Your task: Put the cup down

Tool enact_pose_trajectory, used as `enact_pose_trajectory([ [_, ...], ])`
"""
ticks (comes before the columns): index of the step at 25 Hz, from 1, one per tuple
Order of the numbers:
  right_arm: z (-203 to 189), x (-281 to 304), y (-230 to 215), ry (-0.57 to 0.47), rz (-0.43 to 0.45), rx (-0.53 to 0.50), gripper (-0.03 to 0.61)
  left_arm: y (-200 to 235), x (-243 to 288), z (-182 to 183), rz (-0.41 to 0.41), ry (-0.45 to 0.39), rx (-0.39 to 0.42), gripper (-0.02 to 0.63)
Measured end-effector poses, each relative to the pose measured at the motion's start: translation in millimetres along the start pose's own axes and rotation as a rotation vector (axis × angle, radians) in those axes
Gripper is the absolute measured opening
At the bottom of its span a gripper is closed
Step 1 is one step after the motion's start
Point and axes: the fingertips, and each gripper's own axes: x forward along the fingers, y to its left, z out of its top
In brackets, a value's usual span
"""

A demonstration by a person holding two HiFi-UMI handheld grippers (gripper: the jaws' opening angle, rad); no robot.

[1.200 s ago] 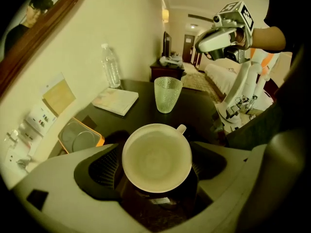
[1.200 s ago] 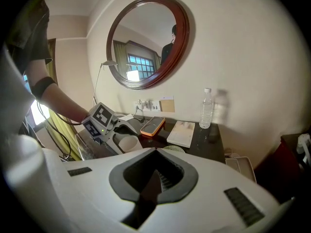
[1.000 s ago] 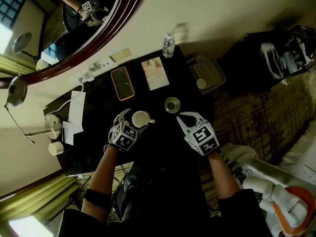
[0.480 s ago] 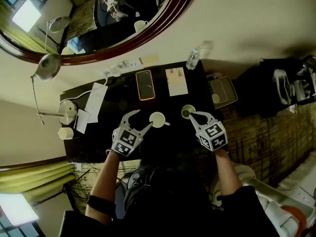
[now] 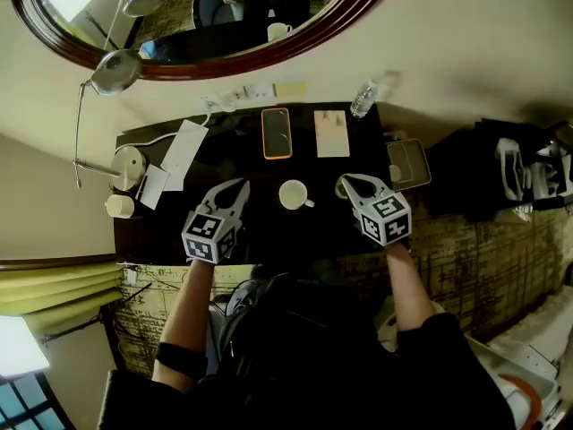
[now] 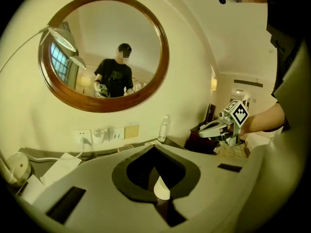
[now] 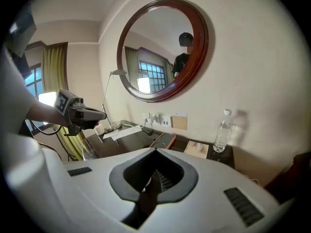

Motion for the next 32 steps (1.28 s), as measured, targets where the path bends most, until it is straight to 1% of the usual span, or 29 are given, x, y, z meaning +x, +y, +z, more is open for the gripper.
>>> enact_pose_trajectory([
  [3,7.1,-0.7,5.1,-0.019,0.0,0.017,0.008,6.1,-13.2,-1.2,0.033,-0.015,-0.029,0.006],
  [6,10.9,0.4,7.2,-0.023,-0.015,0.015,0.008,4.1,-21.4,-0.1,0.034,-0.011,-0.012,0.006],
  [11,9.5,-6.0,14.3,-0.018,-0.045,-0.033,0.008,1.7,-36.0,-7.5,0.034,-0.007,-0.03,0.006],
  [18,2.2,-17.2,12.2,-0.009,-0.079,-0.024,0.008,-2.4,-37.6,-14.0,0.02,0.0,-0.031,0.006],
  [23,4.6,-22.6,12.9,-0.011,-0.083,-0.021,0.008,-5.7,-35.7,-14.1,0.011,0.001,-0.024,0.006],
  [28,5.2,-25.7,8.1,-0.017,-0.093,-0.019,0.008,-1.7,-35.7,-15.7,0.023,0.017,-0.014,0.006],
  [32,2.7,-28.6,4.3,-0.016,-0.099,-0.016,0.009,-0.4,-35.9,-17.9,0.03,0.031,-0.021,0.006],
])
